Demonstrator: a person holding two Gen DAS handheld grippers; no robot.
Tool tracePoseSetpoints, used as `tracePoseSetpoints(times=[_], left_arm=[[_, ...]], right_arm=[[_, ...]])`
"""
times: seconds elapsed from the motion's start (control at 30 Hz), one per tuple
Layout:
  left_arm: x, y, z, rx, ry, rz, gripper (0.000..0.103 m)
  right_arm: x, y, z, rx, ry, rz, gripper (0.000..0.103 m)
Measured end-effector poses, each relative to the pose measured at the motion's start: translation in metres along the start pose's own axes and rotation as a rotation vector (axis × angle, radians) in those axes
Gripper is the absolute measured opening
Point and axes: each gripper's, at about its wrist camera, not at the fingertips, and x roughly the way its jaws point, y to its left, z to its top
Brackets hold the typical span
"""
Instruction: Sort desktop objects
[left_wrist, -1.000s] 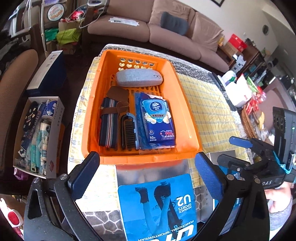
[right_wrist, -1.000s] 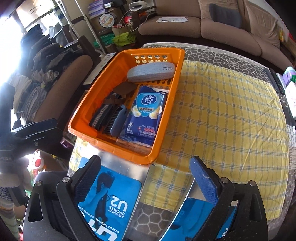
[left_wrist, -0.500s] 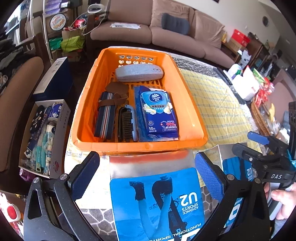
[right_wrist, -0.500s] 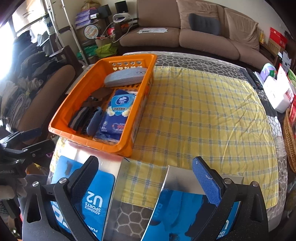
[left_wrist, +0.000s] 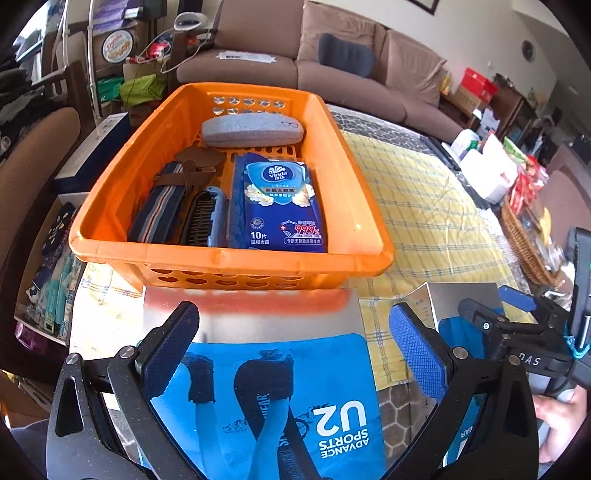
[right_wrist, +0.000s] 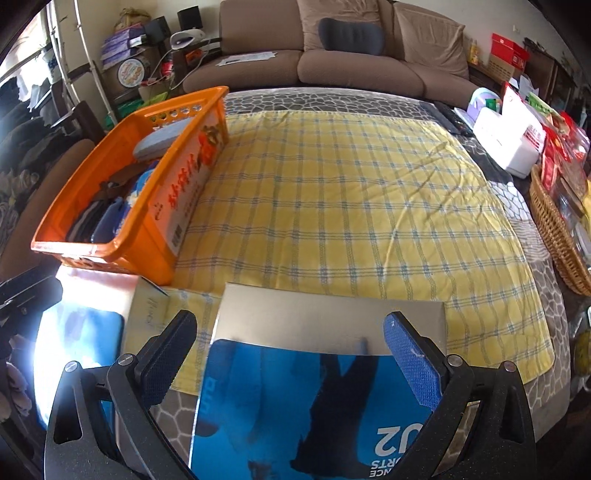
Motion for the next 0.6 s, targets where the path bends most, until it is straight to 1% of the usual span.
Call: tracePoseSetpoints(times=[0.17, 0.3, 0.5, 0.6], left_arm=[[0.018, -0.007, -0.004, 0.011, 0.013, 0.077, 0.103], [0.027, -0.006, -0.005, -0.007, 0.017, 0.108, 0.103], [0.038, -0.010, -0.005, 0.024, 0.009, 0.151, 0.103], [0.043, -0.014, -0.004, 0.056, 0.008, 0.171, 0.103]], right_arm=[[0.010, -0.006, -0.006, -0.010, -0.015, -0.034, 0.103], [0.015, -0.014, -0.005, 0.010, -0.023, -0.039, 0.103], [0.025, -0.017, -0.007, 0.016, -0.023, -0.052, 0.103], [0.027, -0.015, -0.009, -0.003, -0.046, -0.059, 0.103]])
